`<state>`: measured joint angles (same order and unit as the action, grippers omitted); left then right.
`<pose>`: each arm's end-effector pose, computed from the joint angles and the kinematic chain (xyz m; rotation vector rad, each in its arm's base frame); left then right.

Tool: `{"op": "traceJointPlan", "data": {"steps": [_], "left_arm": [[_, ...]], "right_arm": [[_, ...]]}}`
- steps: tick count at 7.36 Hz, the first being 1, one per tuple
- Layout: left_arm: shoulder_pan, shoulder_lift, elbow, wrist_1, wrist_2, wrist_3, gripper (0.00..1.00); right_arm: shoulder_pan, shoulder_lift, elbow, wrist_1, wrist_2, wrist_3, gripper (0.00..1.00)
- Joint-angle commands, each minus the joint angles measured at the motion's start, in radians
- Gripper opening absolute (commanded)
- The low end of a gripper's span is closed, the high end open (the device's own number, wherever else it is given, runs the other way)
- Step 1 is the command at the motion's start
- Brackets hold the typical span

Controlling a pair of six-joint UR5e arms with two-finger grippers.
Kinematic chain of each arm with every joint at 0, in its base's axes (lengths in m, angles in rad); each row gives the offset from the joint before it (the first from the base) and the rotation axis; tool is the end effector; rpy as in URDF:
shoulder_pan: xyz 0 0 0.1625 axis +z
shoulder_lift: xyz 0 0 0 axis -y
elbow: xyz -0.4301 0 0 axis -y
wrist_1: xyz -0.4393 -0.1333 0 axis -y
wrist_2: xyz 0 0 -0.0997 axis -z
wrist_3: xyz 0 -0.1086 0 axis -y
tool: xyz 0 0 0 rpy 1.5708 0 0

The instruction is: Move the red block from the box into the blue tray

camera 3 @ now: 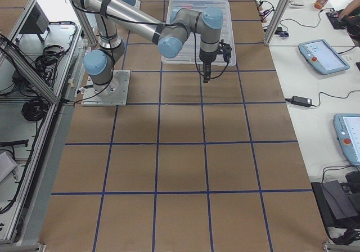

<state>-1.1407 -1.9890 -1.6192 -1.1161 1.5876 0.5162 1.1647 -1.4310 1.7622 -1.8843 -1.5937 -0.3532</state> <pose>0.1579 -0.6596 0.2481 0.1350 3.1290 0.0286 -0.1062 -0.5782 0.3352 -0.0824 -3.1256 -0.0390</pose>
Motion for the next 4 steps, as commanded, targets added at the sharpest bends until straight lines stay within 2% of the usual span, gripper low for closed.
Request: {"op": "traceJointPlan", "data": {"steps": [1, 2, 4], "left_arm": [[-0.109, 0.132, 0.103, -0.254, 0.006, -0.156, 1.00], [-0.173, 0.178, 0.193, -0.413, 0.005, -0.247, 1.00], [-0.380, 0.252, 0.231, -0.445, 0.008, -0.428, 1.00]], "right_arm": [[0.025, 0.007, 0.008, 0.002, 0.015, 0.017, 1.00], [0.062, 0.007, 0.008, -0.001, 0.015, 0.043, 1.00], [0.113, 0.018, 0.005, -0.003, 0.015, 0.095, 1.00]]}}
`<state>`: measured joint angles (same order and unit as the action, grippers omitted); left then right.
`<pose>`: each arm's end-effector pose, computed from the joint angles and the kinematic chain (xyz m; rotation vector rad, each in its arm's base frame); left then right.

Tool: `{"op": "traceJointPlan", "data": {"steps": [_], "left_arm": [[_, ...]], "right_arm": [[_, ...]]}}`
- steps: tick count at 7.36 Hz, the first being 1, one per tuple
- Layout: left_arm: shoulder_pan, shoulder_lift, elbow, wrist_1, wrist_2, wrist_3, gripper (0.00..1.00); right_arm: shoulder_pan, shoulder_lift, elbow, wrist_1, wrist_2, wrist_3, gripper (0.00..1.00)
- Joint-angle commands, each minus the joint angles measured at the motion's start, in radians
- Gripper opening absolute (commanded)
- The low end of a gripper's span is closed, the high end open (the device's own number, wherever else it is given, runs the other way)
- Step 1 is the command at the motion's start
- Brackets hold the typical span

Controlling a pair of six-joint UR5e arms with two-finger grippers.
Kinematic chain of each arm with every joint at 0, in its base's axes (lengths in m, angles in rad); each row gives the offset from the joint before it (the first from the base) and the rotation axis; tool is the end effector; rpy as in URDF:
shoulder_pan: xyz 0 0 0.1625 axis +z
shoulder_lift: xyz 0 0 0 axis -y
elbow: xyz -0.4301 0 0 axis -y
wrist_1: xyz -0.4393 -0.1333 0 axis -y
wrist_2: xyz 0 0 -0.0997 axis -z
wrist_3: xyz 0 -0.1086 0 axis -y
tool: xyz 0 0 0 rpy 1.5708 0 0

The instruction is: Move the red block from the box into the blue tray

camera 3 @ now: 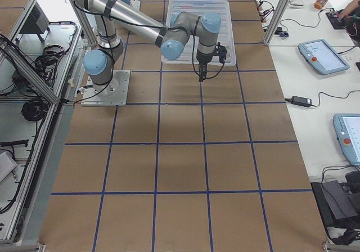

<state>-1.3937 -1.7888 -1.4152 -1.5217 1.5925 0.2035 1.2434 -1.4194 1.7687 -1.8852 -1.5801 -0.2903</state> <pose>-0.0180 -0.6429 0.4451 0.0414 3.1224 0.0268 -0.0592 -0.5856 0.3253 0.0580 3.1388 0.0566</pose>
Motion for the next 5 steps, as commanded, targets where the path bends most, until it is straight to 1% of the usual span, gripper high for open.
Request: {"op": "traceJointPlan", "data": {"steps": [1, 3, 4, 5], "left_arm": [[-0.193, 0.093, 0.007, -0.067, 0.000, -0.209, 1.00], [-0.194, 0.130, -0.054, -0.077, -0.016, -0.268, 1.00], [-0.196, 0.141, -0.062, -0.069, -0.003, -0.280, 1.00], [-0.192, 0.150, -0.068, -0.068, -0.005, -0.291, 1.00]], "right_arm": [[0.068, 0.008, -0.002, -0.005, 0.000, 0.065, 1.00], [0.161, 0.008, -0.006, -0.006, 0.003, 0.173, 1.00], [0.229, 0.008, -0.011, -0.024, 0.003, 0.234, 1.00], [0.270, 0.010, -0.011, -0.040, 0.003, 0.288, 1.00]]}}
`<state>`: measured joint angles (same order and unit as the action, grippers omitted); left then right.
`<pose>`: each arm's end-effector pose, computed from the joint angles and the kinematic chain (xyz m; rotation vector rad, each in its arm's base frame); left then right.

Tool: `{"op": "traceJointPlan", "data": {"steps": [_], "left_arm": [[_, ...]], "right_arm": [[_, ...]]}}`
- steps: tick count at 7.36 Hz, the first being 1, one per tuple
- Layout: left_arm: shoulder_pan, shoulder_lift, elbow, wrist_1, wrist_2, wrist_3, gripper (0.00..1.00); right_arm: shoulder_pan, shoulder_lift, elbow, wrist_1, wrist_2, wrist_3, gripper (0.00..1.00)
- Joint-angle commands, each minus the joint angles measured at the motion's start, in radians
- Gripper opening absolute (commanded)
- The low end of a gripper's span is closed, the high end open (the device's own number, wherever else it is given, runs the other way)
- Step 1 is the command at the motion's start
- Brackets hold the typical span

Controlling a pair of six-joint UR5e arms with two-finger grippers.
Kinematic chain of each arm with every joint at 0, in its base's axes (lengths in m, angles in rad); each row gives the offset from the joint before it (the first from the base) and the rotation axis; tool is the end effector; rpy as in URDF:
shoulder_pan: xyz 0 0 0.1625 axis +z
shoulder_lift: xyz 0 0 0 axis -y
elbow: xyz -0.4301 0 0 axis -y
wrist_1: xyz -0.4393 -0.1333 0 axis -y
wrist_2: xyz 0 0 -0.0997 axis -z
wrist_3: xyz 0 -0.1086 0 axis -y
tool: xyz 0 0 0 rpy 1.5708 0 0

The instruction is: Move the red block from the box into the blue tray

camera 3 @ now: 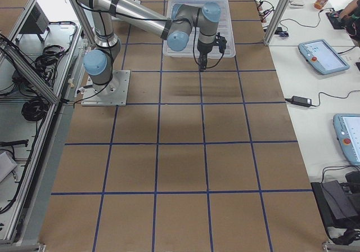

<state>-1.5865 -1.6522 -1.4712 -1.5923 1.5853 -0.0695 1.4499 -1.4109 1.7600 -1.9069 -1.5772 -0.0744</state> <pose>-0.1407 -0.5714 0.4902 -0.0841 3.1258 0.0042 0.0617 -0.5913 0.3270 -0.0728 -3.1356 -0.0213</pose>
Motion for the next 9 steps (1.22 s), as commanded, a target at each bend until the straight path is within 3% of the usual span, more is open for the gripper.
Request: {"op": "traceJointPlan", "data": {"steps": [1, 6, 9], "left_arm": [[0.014, 0.006, 0.012, 0.009, -0.007, -0.021, 1.00], [0.023, 0.031, -0.020, 0.046, -0.007, -0.012, 1.00], [0.025, 0.038, -0.006, 0.016, 0.002, 0.035, 1.00]], "right_arm": [[0.081, 0.001, -0.002, -0.018, 0.000, 0.091, 1.00], [0.101, -0.005, -0.031, -0.015, -0.017, 0.096, 1.00], [0.130, -0.088, -0.201, 0.277, -0.006, 0.108, 1.00]]}}
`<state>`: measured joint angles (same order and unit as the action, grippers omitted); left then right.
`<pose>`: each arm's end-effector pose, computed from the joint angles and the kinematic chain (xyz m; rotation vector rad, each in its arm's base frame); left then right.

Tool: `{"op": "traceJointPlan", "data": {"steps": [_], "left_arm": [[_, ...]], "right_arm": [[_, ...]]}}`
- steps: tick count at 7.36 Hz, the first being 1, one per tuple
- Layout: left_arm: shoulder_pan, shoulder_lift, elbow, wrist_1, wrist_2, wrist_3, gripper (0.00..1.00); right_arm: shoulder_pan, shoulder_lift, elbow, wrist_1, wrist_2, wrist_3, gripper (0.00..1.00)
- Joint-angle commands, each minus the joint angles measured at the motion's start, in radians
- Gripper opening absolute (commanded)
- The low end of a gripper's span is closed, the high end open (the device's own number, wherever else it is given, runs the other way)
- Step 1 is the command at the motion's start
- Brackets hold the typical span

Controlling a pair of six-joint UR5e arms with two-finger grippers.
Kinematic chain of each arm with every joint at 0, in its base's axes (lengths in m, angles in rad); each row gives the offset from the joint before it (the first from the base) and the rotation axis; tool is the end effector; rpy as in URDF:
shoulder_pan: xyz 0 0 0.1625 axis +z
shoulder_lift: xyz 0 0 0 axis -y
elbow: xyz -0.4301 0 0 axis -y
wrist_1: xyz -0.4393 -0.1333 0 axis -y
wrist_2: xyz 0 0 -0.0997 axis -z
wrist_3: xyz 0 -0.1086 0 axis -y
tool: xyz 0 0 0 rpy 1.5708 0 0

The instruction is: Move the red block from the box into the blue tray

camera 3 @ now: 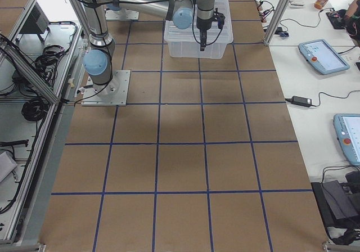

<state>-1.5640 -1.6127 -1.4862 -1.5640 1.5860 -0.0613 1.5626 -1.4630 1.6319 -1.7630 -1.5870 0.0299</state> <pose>-0.1278 -0.5627 0.5074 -0.1070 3.1249 -0.0780 0.1268 -0.5826 0.4100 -0.0598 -3.1249 0.0367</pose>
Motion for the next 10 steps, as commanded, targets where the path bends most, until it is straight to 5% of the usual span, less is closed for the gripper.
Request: {"op": "traceJointPlan", "data": {"steps": [1, 3, 10], "left_arm": [[0.002, 0.002, 0.009, -0.033, 0.003, 0.076, 1.00], [0.001, 0.004, 0.012, -0.034, -0.004, 0.074, 1.00], [0.002, 0.007, 0.003, -0.034, -0.001, 0.058, 1.00]], "right_arm": [[0.033, -0.054, -0.089, 0.179, 0.004, 0.005, 1.00], [0.046, -0.101, -0.083, 0.246, 0.008, 0.004, 1.00], [0.047, -0.146, -0.053, 0.203, 0.005, -0.008, 1.00]]}}
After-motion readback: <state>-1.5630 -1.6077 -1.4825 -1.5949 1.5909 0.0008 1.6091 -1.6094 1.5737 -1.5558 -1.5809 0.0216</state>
